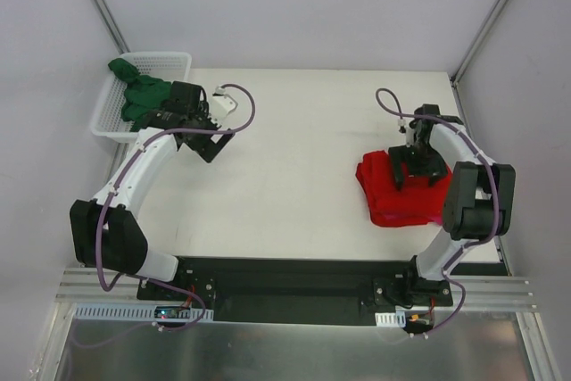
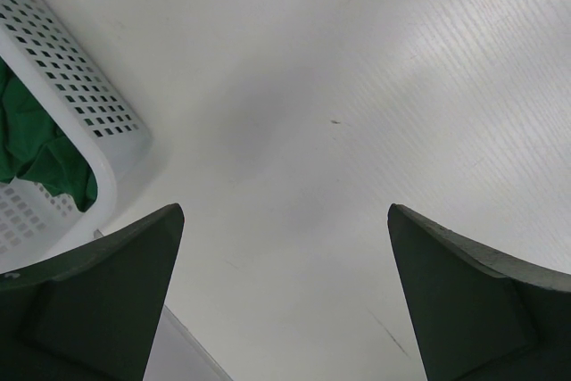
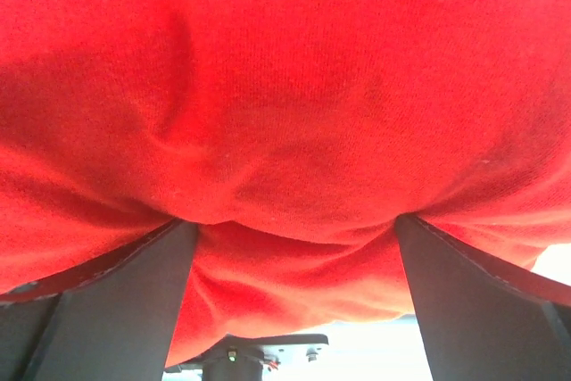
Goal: Fold and stack the t-shirts
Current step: Put the neatly folded tshirt into the corner of the board with the right arm
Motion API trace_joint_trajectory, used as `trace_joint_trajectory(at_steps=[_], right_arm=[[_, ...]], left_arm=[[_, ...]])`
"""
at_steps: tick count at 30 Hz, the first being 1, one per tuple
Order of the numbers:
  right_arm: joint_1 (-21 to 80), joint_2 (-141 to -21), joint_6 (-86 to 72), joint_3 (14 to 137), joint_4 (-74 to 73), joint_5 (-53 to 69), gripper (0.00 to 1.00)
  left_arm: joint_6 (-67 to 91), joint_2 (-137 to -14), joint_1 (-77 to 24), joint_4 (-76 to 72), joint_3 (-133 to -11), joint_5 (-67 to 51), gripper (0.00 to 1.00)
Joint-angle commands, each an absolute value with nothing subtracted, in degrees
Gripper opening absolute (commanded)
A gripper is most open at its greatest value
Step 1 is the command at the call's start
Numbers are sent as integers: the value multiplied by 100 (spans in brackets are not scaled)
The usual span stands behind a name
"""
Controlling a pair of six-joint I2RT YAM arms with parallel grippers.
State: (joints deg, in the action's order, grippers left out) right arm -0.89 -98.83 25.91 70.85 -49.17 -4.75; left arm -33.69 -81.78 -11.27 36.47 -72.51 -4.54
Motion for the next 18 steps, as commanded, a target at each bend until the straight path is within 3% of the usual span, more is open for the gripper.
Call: trace_joint_trajectory(at_steps=[1,18], right_arm=[[-474,-9441,3049,6733,-5133,-501,96],[-1467,-8763,4095,5704,-4940,-431,96]], left_arm=[[-3331,-8288,-1222,3674,-7427,-598,99],[-3322,-8604,-1555,3683,-7743,-536,99]])
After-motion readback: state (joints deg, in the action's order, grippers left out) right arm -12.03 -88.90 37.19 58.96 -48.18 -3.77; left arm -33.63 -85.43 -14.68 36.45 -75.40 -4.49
